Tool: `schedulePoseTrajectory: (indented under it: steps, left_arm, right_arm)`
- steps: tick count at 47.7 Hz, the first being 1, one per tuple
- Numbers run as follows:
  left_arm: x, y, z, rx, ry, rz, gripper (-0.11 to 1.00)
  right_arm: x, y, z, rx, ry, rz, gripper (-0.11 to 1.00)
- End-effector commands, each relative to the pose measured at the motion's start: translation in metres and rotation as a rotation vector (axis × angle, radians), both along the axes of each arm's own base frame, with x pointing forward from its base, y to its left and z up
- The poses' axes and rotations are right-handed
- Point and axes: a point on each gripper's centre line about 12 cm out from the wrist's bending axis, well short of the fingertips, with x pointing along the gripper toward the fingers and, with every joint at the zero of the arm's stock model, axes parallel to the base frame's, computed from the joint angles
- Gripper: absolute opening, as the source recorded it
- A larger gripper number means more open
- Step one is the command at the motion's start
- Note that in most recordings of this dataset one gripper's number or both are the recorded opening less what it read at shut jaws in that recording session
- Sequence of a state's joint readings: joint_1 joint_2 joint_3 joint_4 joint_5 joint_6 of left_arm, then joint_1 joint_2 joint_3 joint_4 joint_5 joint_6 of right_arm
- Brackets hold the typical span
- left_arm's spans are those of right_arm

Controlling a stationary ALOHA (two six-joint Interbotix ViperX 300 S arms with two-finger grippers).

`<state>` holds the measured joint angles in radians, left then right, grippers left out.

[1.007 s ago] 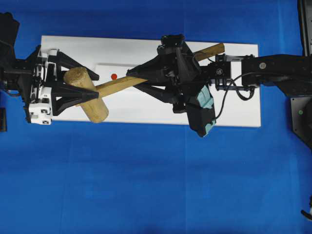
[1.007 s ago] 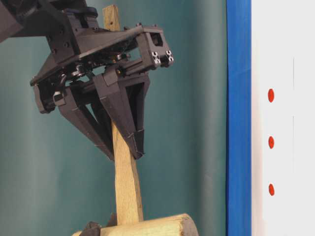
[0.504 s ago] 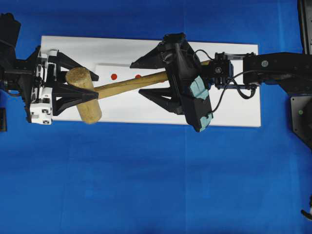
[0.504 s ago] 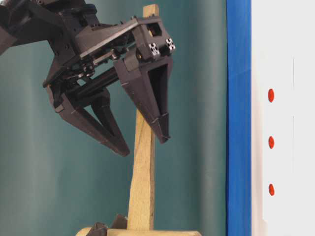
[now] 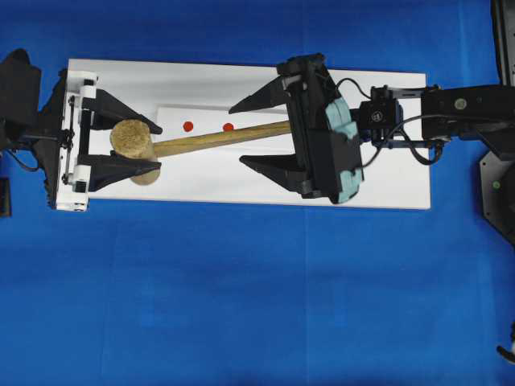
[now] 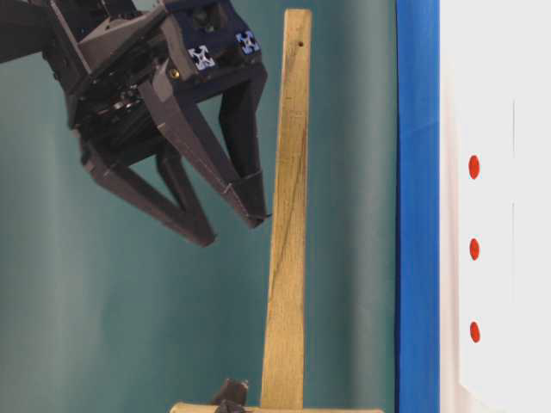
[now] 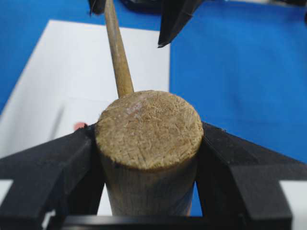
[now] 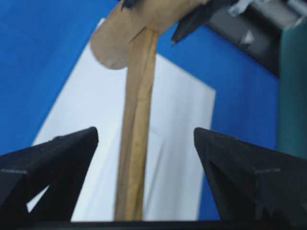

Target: Hit the mark with a hammer.

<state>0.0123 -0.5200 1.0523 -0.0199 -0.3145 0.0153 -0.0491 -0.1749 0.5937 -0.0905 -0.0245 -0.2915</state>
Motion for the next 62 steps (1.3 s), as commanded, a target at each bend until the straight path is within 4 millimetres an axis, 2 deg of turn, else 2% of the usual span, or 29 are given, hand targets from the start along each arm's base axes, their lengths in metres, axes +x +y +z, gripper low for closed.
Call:
schedulePoseTrajectory:
  steps: [1,14,30,41,45,53,57,59,62]
  left_arm:
    - [0.005,0.0,0.015,0.044,-0.047,-0.008,0.45]
    - [0.006,-0.001,0.016,0.057,-0.047,-0.017,0.45]
    - [0.007,-0.009,0.026,0.061,-0.077,-0.044,0.45]
    - [0.007,-0.011,0.025,0.06,-0.074,-0.052,0.45]
    - [0.007,-0.011,0.025,0.06,-0.071,-0.052,0.45]
    - [0.007,-0.012,0.024,0.062,-0.069,-0.054,0.45]
    - [0.008,-0.012,0.025,0.062,-0.071,-0.054,0.45]
    - [0.007,-0.012,0.024,0.06,-0.069,-0.053,0.45]
    - [0.007,-0.012,0.025,0.062,-0.071,-0.054,0.45]
  right_arm:
    - [0.0,0.0,0.017,0.046,-0.033,-0.019,0.92]
    - [0.001,0.0,0.014,0.115,-0.018,-0.049,0.92]
    - [0.018,-0.002,-0.012,0.185,0.029,-0.084,0.92]
    - [0.019,-0.003,-0.011,0.188,0.024,-0.087,0.88]
    - [0.019,-0.004,-0.011,0.188,0.026,-0.089,0.77]
    - [0.017,-0.004,-0.014,0.185,0.043,-0.09,0.27]
    - [0.017,-0.004,-0.014,0.186,0.044,-0.091,0.08]
    - [0.018,-0.004,-0.014,0.188,0.041,-0.091,0.03]
    - [0.018,-0.004,-0.014,0.188,0.041,-0.091,0.02]
